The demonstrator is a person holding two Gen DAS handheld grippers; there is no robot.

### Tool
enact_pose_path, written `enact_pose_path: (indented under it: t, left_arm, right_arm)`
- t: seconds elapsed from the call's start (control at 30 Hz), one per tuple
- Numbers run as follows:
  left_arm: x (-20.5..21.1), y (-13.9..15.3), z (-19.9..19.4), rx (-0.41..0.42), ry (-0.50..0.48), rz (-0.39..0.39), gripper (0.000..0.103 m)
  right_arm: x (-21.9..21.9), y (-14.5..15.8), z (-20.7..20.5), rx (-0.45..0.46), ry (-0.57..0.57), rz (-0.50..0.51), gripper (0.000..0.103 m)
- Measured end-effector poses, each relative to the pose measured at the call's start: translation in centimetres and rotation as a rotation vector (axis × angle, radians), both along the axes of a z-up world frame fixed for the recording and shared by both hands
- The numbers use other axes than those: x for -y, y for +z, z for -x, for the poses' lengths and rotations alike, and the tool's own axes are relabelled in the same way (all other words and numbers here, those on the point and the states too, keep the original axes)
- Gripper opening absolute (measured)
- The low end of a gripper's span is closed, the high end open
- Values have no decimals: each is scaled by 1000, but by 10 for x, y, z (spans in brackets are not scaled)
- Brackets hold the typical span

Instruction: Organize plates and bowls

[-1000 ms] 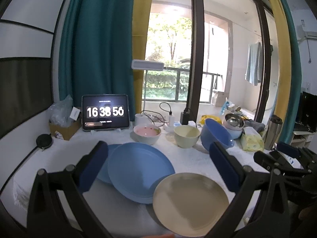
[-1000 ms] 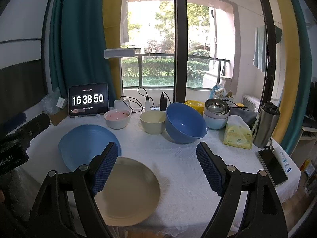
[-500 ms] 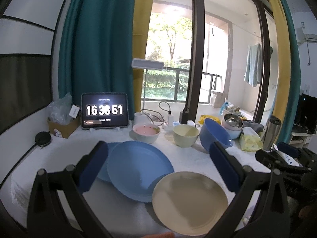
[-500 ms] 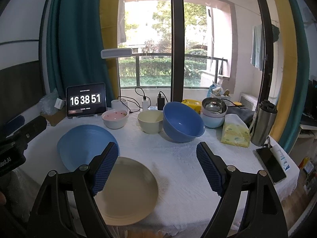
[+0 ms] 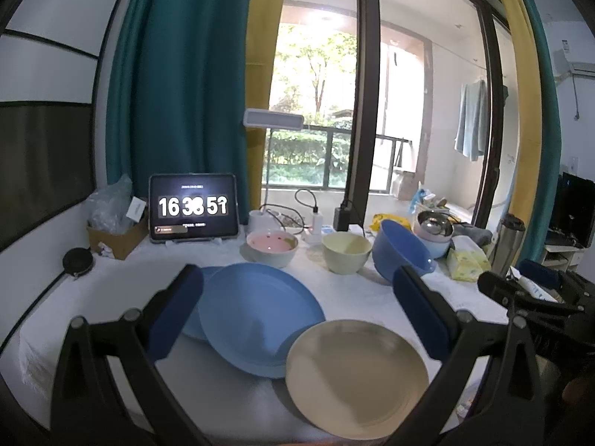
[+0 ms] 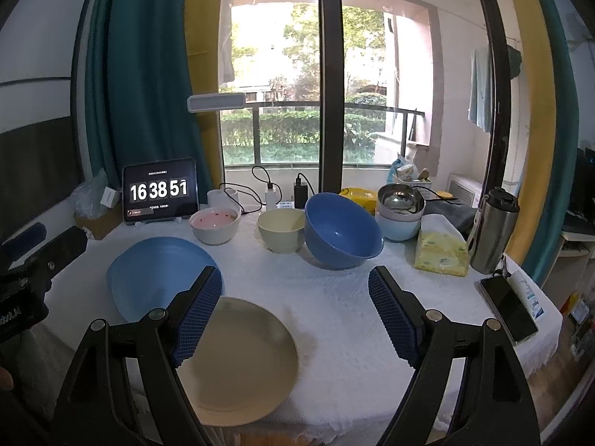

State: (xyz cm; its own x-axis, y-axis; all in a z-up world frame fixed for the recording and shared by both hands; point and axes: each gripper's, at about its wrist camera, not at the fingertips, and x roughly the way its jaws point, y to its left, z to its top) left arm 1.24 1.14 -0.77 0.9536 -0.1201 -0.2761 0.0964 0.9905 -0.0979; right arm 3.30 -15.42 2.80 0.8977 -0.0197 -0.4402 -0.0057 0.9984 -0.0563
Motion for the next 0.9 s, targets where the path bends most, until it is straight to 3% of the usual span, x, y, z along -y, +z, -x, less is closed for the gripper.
enact_pose_path:
  t: [0.9]
  left_arm:
    - [-4, -3, -2, -14, 1, 4, 103]
  right_arm:
    - [-9, -2, -4, -14, -1, 14, 84]
